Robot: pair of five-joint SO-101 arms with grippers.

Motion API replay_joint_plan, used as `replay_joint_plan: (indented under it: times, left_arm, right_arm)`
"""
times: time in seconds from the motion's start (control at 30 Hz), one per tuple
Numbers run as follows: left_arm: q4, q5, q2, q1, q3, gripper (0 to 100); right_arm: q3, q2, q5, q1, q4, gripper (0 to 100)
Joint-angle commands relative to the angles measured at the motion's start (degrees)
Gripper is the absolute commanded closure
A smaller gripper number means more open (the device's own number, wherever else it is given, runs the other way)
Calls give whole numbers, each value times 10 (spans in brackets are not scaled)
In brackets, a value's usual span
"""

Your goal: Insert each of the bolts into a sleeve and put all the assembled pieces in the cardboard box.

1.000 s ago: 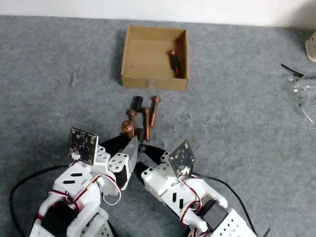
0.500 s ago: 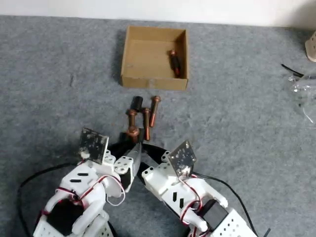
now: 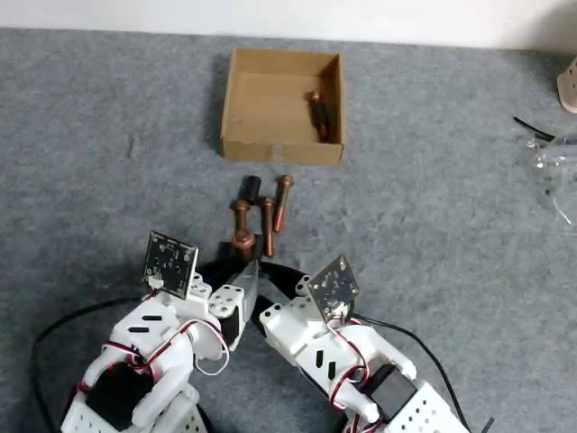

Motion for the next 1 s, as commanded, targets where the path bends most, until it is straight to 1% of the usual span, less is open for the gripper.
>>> replay_joint_plan:
  times: [0.0,0.07,0.17,0.23,0.3,0.57,0.63,0.7,0.87,0.97]
  left_arm:
    - [-11,-1,5,-19,-3,946]
    - [-10,4,5,-36,-3,867]
    - [-8,51,5,-46,-3,708]
    - [-8,59,5,-46,-3,615]
    - [-8,60,5,-46,-3,569]
    - [-9,60,5,-48,-7,569]
    - [-11,60,5,-61,-10,569]
    - [-9,60,5,-100,-23,569]
    - [-10,60,5,-225,-44,569]
    - [-11,61,5,-277,-47,570]
  right_arm:
    - [-7,-13,6,12,-20,995]
    - [-7,-13,6,12,-20,995]
    - [-7,-13,6,12,-20,995]
    - [-6,-13,6,12,-20,995]
    - [-6,-13,5,12,-20,995]
    - [-6,-13,5,12,-20,995]
    - [-6,-13,5,13,-20,995]
    - [-6,-13,5,14,-20,995]
    - [-6,-13,3,15,-20,995]
    - [-6,-13,3,15,-21,995]
